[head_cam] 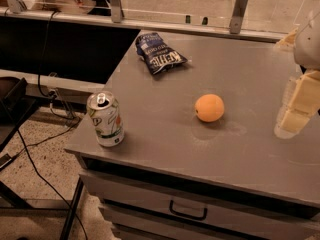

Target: Move orange near 7up can

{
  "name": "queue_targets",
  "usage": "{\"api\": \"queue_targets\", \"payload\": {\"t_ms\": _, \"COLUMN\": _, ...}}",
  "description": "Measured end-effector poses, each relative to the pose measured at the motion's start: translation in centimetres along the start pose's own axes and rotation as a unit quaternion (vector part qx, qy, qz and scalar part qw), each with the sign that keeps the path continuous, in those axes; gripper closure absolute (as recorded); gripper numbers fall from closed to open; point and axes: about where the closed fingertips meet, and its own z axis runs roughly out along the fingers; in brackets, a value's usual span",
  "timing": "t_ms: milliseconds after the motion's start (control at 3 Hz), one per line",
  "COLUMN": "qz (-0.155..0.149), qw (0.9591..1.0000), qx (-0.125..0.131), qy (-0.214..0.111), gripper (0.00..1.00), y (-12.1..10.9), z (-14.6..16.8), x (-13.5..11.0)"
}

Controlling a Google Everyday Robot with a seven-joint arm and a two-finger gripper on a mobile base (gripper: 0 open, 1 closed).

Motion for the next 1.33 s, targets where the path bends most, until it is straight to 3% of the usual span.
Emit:
{"api": "queue_targets", "payload": {"t_ms": 667, "qz": -0.011, "qw": 0.9999, "qx": 0.003, "qy": -0.01, "gripper": 0.0, "y": 0.0, "z": 0.2, "x": -0.8}}
{"api": "queue_targets", "payload": {"t_ms": 1333, "qz": -0.058, "qw": 0.9955, "qx": -0.011, "qy": -0.074, "gripper": 0.0, "y": -0.7, "z": 6.3, "x": -5.5}}
